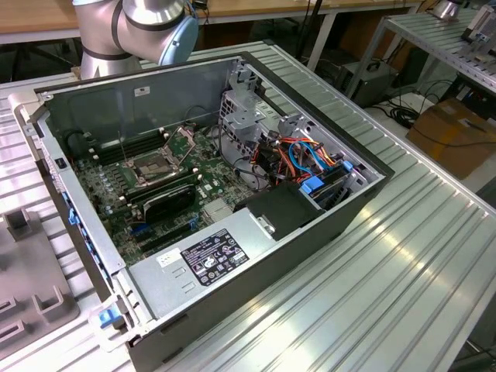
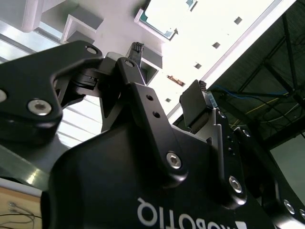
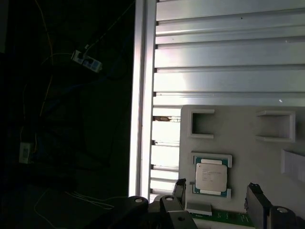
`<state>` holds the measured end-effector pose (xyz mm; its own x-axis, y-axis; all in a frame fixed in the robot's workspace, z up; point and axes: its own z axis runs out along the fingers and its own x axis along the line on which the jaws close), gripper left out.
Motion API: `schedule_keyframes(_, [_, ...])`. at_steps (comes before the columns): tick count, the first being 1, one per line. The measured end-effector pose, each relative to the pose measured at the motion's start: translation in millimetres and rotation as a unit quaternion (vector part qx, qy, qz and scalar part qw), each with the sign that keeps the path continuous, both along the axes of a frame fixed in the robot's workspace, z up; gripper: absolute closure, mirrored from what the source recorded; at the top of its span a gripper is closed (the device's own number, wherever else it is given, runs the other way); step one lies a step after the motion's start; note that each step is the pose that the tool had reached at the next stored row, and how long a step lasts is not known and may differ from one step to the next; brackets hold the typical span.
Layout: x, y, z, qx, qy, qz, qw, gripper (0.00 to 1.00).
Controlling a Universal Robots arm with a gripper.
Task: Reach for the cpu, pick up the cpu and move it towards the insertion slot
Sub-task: 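Pick up the cpu and move it towards the insertion slot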
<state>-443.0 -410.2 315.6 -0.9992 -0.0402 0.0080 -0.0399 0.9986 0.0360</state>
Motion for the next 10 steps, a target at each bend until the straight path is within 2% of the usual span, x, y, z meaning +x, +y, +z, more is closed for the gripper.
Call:
schedule_keyframes(3, [0.0, 0.0, -0.7, 0.0, 0.0006, 0.0, 1.0, 0.4])
schedule_keyframes(10, [0.0, -0.2, -6.9, -0.0017, 0.0006, 0.002, 1.0, 0.4])
